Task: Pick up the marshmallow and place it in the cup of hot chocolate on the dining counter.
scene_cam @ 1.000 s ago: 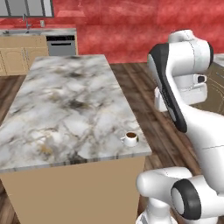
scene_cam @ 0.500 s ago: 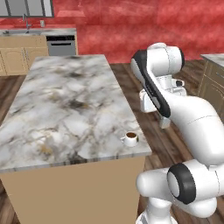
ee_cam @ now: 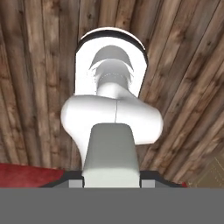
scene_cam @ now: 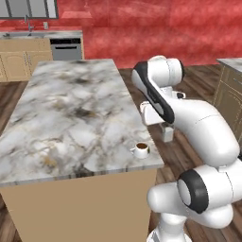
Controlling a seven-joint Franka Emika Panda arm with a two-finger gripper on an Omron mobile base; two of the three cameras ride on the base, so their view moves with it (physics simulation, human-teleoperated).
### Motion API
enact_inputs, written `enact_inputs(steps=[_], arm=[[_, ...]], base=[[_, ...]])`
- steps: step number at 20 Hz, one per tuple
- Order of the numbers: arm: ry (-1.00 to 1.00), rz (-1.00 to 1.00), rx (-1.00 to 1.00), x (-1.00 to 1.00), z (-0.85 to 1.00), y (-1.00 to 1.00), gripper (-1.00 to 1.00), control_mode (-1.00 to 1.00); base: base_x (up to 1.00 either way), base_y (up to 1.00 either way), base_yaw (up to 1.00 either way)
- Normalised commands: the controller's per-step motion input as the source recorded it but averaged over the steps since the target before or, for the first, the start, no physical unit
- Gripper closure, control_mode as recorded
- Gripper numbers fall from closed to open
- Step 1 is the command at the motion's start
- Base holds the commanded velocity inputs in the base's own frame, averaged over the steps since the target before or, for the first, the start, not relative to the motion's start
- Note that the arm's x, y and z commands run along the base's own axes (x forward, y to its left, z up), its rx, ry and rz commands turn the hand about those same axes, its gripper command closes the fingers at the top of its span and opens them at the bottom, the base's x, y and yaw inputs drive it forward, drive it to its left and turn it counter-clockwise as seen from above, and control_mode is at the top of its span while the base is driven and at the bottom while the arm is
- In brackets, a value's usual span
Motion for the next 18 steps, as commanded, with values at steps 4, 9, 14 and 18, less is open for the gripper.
enact_inputs(steps=[4,9,14,18], arm=[[0.10,-0.03,0.00,0.23,-0.08,0.02,1.00,-1.00],[0.03,0.00,0.00,0.31,-0.14,0.00,1.00,-1.00],[0.01,0.00,0.00,0.34,-0.17,0.00,1.00,-1.00],[0.05,0.00,0.00,0.32,-0.25,0.00,1.00,-1.00]], base=[[0.00,0.00,0.00],[0.00,0.00,0.00],[0.00,0.00,0.00],[0.00,0.00,0.00]])
